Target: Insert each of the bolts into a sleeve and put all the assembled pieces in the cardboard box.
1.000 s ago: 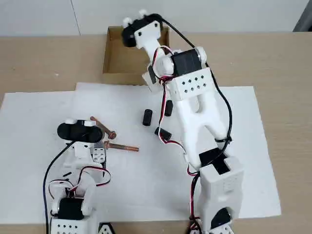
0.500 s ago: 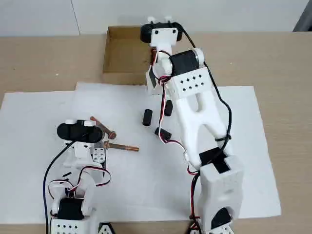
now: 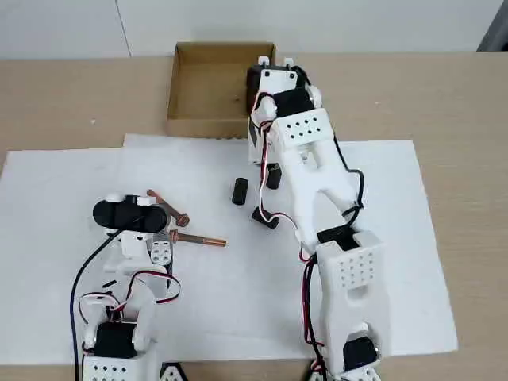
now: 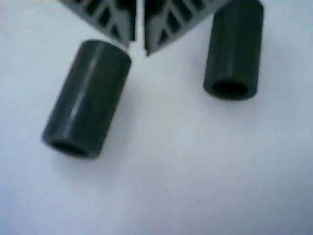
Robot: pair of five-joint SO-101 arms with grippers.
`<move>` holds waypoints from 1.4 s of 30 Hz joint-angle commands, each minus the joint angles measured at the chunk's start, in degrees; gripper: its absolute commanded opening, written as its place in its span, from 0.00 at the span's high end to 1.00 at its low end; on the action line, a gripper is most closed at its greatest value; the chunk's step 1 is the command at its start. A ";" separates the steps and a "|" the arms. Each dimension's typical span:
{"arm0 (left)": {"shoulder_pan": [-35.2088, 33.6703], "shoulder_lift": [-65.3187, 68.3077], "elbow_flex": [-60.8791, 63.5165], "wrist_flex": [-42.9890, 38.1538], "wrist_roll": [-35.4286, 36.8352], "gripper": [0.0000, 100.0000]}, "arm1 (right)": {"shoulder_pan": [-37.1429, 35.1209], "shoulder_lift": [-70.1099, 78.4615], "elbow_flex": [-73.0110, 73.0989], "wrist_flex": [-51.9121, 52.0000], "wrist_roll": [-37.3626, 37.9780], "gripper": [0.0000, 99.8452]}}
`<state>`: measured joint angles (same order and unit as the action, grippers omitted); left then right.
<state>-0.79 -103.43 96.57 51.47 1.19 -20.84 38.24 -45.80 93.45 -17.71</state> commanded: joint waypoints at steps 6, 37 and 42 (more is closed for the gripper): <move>-0.09 -0.44 -0.31 -1.49 0.00 0.99 | 0.04 0.48 -0.09 -0.75 -0.62 1.00; -0.09 -0.44 -0.31 -1.49 0.00 0.99 | 0.40 5.85 -0.09 -1.98 -0.79 0.80; -0.09 -0.44 -0.31 -1.49 0.00 0.99 | 0.31 8.31 -0.09 -5.93 -0.79 0.80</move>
<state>-0.79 -103.43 96.57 51.47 1.10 -20.84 46.77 -45.80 89.76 -17.89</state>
